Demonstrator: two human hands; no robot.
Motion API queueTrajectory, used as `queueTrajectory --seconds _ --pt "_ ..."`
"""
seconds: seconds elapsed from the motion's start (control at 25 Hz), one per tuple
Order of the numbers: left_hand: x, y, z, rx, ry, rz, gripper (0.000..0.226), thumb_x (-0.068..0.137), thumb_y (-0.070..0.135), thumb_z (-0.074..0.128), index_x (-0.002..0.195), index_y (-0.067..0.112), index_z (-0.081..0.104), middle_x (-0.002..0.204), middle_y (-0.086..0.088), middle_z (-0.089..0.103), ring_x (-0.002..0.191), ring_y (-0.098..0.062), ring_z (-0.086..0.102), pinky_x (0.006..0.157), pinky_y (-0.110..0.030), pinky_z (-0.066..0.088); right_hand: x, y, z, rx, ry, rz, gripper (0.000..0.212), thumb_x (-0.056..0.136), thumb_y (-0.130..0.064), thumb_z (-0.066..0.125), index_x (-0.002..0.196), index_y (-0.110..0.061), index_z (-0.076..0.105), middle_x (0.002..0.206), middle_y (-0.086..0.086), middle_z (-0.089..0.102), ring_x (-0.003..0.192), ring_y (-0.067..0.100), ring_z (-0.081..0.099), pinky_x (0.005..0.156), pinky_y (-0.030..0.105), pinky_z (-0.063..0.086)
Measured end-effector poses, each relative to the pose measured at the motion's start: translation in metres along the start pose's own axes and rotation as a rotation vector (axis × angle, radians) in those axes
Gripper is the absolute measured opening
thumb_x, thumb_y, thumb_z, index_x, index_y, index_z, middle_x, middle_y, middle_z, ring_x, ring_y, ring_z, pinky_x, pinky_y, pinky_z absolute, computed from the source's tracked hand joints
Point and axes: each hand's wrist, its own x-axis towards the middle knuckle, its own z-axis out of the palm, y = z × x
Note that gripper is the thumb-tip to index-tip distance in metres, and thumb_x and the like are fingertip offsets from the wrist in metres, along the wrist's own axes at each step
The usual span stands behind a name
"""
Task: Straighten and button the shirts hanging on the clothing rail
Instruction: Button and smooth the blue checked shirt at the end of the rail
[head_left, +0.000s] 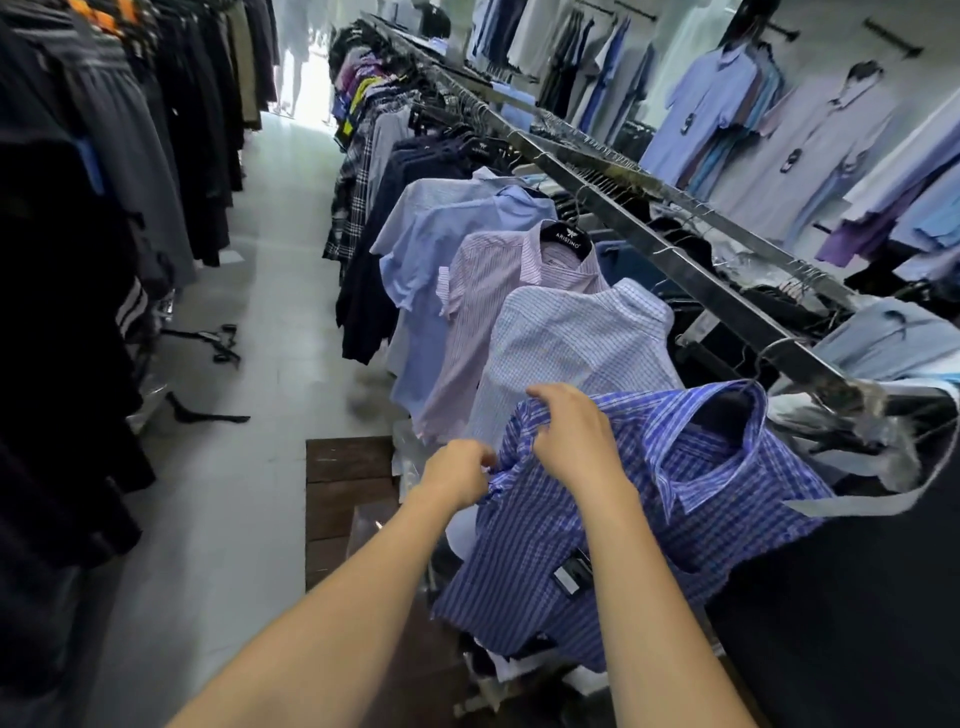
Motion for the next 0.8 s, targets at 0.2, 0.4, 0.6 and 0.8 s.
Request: queueTrajectory --seconds 0.2,0.4,0.6,0.8 --pt "0.009 0.002 0.008 0.079 -0.062 0.06 0.025 0.08 0.018 0.07 0.103 0.028 0.074 0.101 0.001 0.073 0.093 -0.026 0.067 0.076 -0.037 0.056 -0.001 0.003 -0.002 0.048 0.002 0.005 0.06 0.091 0.007 0.054 0.143 -0.023 0.053 0.145 0.001 0.052 0.127 0.027 0.054 0.099 0.04 0.049" --pt "0.013 0.0 0.019 0.252 -0.051 0.141 0.021 0.087 0.034 0.069 0.105 0.026 0.075 0.106 0.0 0.071 0.097 -0.025 0.064 0.075 -0.036 0.054 -0.001 0.009 -0.005 0.069 0.03 0.04 0.058 0.093 0.002 0.058 0.145 -0.023 0.051 0.149 -0.001 0.049 0.126 0.024 0.055 0.099 0.038 0.048" --pt "0.005 -0.007 0.03 0.203 0.012 0.144 0.015 0.088 0.029 0.062 0.091 0.02 0.074 0.095 -0.004 0.068 0.086 -0.029 0.063 0.067 -0.035 0.053 -0.004 0.012 -0.005 0.069 0.021 0.061 0.06 0.093 0.004 0.057 0.145 -0.024 0.051 0.147 0.0 0.049 0.117 0.024 0.059 0.091 0.038 0.052" --pt "-0.002 -0.044 0.027 -0.682 0.177 -0.436 0.014 0.088 0.017 0.058 0.079 0.014 0.068 0.072 -0.003 0.068 0.061 -0.017 0.061 0.057 -0.026 0.043 -0.003 0.015 -0.005 0.088 0.014 0.084 0.053 0.096 0.002 0.057 0.143 -0.022 0.053 0.147 0.0 0.05 0.103 0.022 0.064 0.084 0.037 0.054"
